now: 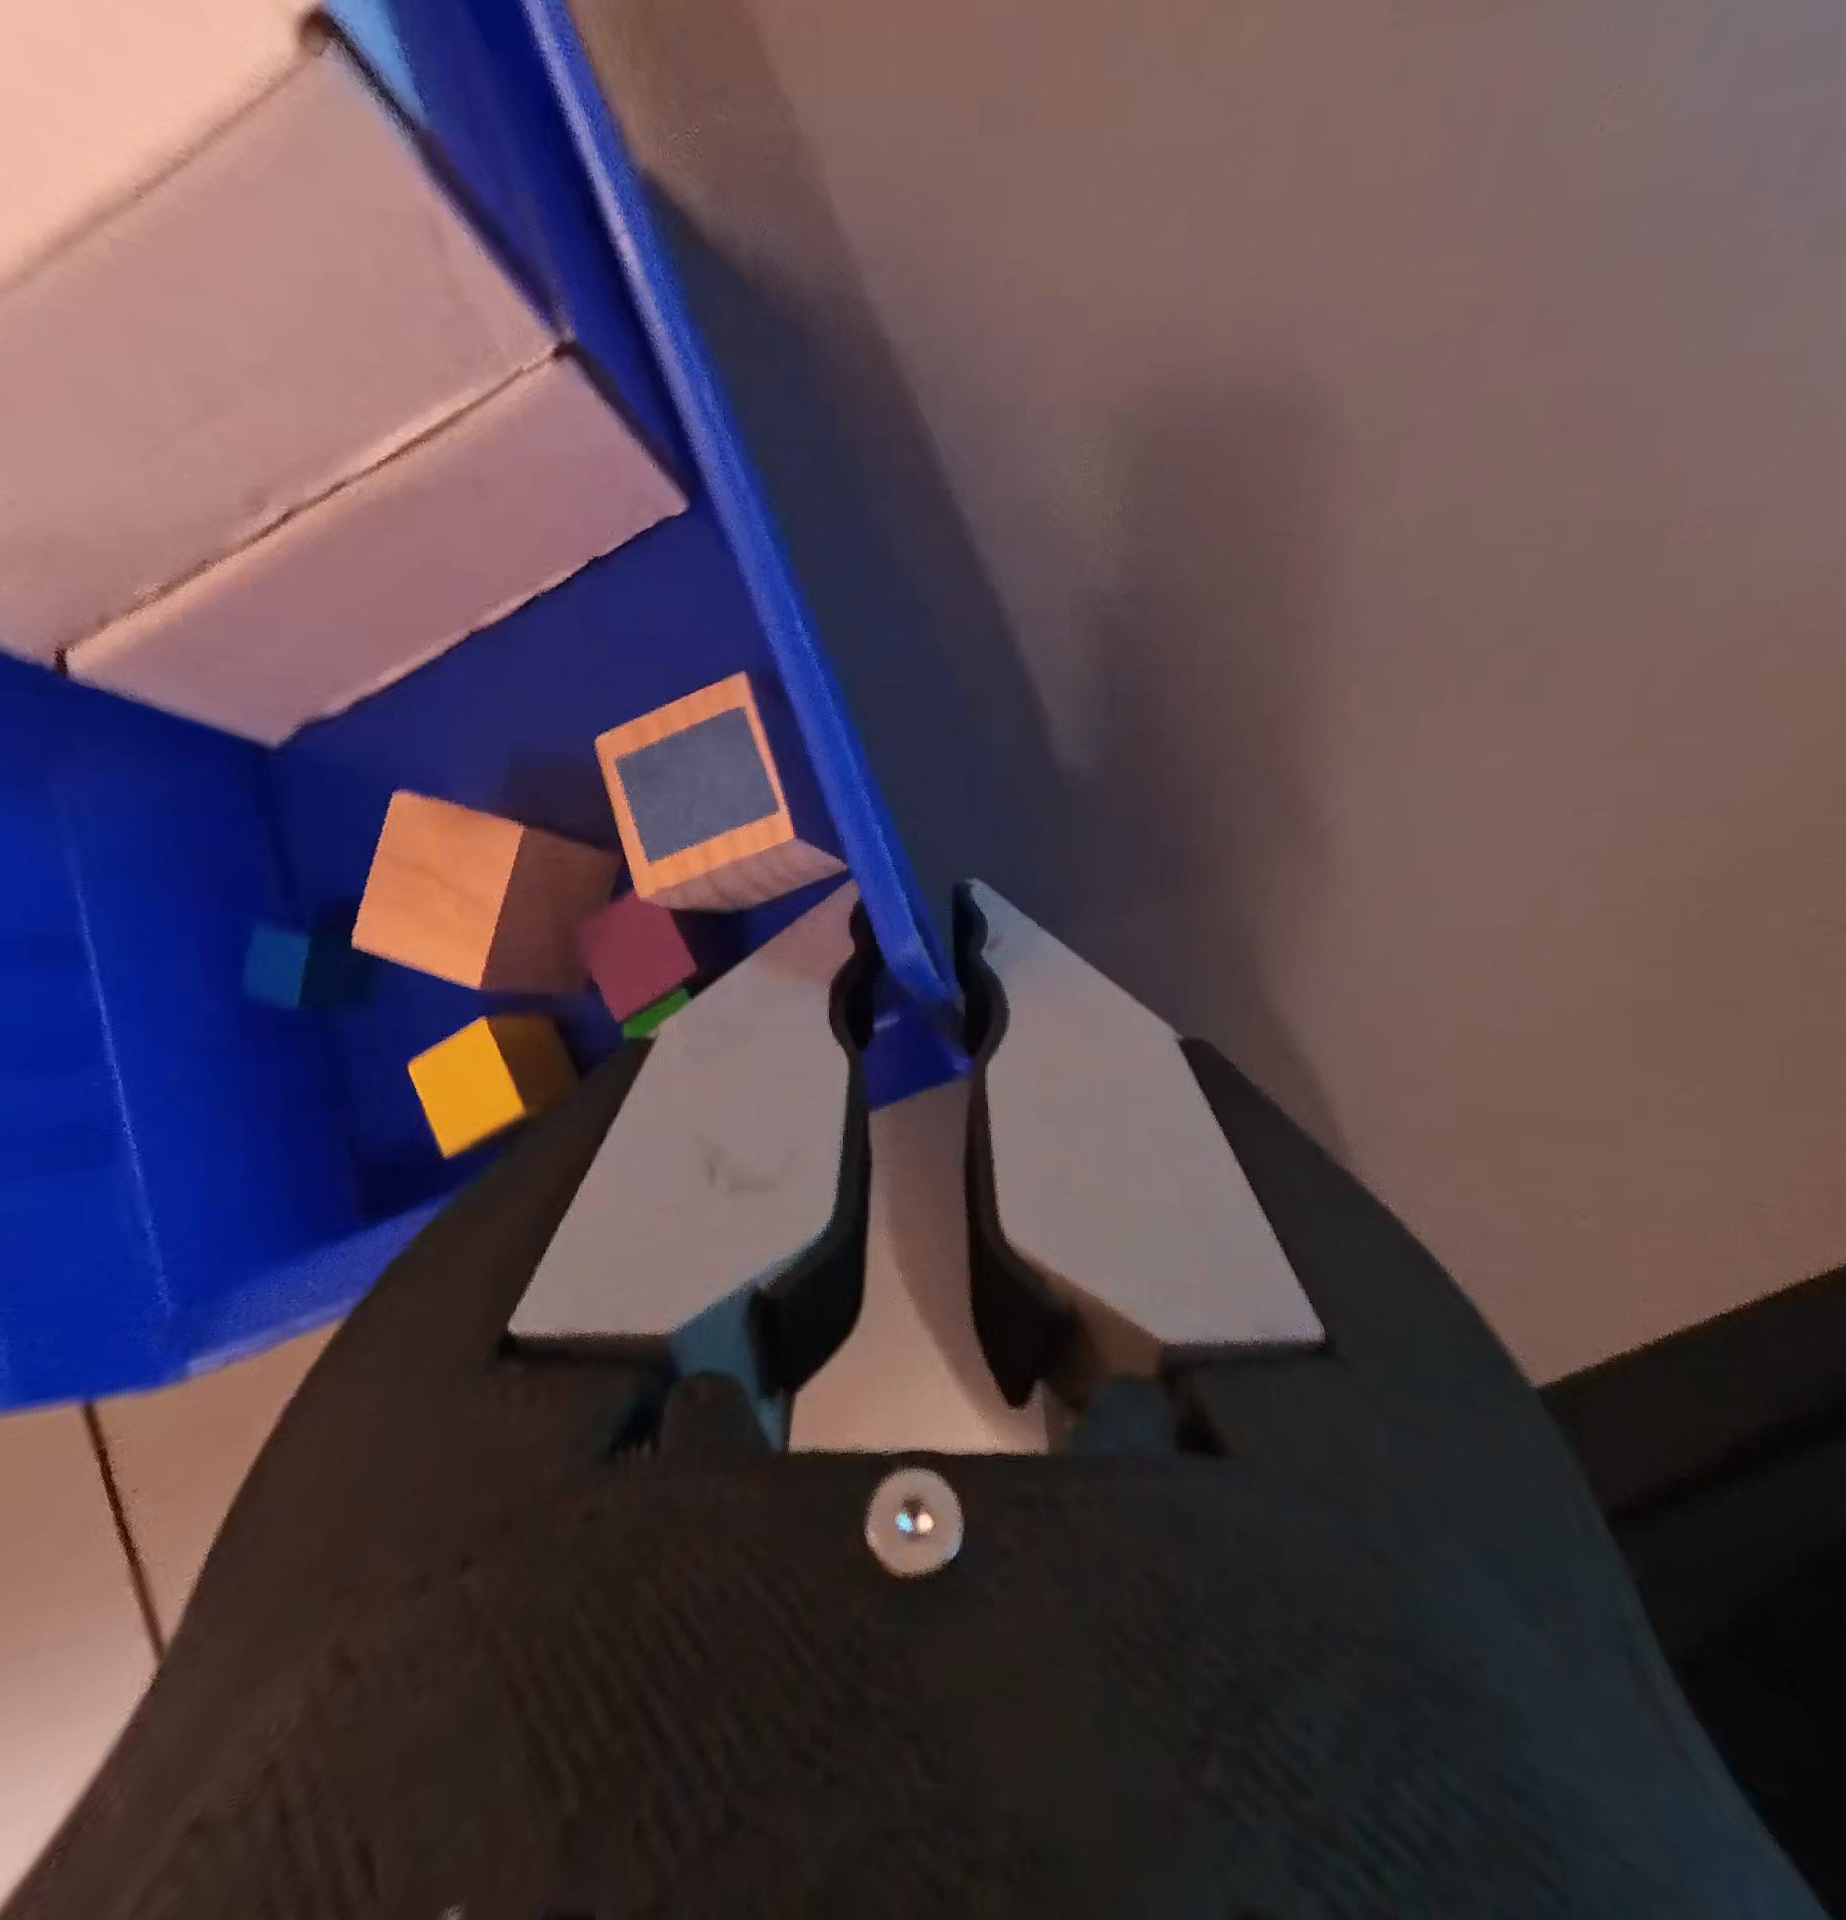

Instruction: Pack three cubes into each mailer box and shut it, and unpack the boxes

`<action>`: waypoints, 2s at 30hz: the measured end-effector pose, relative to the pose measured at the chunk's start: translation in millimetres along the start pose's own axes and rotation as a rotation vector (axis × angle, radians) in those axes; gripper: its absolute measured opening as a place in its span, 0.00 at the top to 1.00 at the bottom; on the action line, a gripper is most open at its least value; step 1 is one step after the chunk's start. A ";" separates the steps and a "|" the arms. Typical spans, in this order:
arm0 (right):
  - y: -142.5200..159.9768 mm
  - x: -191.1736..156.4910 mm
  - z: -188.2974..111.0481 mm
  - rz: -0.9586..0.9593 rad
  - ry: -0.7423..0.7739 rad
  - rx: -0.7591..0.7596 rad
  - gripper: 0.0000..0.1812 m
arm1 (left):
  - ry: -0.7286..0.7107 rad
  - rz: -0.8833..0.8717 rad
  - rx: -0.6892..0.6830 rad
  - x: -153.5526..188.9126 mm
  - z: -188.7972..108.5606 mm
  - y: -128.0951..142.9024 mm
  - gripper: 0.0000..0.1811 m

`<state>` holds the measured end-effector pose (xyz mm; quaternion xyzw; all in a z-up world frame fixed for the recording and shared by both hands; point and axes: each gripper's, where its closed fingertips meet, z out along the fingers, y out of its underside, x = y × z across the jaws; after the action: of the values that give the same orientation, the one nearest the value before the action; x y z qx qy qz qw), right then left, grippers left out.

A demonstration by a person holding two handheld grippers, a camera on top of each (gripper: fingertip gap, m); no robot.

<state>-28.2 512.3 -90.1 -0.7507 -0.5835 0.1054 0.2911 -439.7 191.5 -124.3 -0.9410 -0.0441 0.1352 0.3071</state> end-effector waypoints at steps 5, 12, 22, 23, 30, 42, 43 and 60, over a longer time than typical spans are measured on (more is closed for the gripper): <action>-10.3 27.5 6.8 0.040 0.119 0.059 0.91 | 0.172 -0.011 0.113 30.4 -13.8 -20.9 0.84; -25.7 32.9 -33.0 0.101 0.179 0.193 0.95 | 0.197 -0.111 0.377 15.0 -72.2 -53.9 0.76; -119.4 -123.3 -46.8 -0.025 -0.408 0.511 0.58 | 0.057 -0.083 0.456 6.4 -71.2 -71.9 0.74; -115.0 -131.5 -30.1 -0.058 -0.401 0.446 0.61 | 0.040 -0.062 0.439 7.4 -68.5 -70.3 0.74; -59.0 -78.1 -32.2 0.025 -0.181 0.181 0.81 | 0.070 -0.011 0.306 14.5 -54.3 -47.3 0.73; 62.0 -53.3 -49.2 -0.021 -0.138 -0.155 0.92 | 0.115 0.021 0.263 30.5 -38.8 -51.3 0.75; 65.5 -49.9 -42.5 -0.004 -0.128 -0.185 0.91 | 0.118 0.022 0.257 32.1 -36.7 -51.1 0.75; 25.5 -76.0 -63.8 -0.103 -0.224 0.002 1.00 | 0.105 -0.063 0.242 11.0 -37.3 -38.9 0.75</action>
<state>1.9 417.2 -66.6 -0.7028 -0.6502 0.1742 0.2299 -418.6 203.6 -75.0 -0.9010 -0.0409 0.0805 0.4244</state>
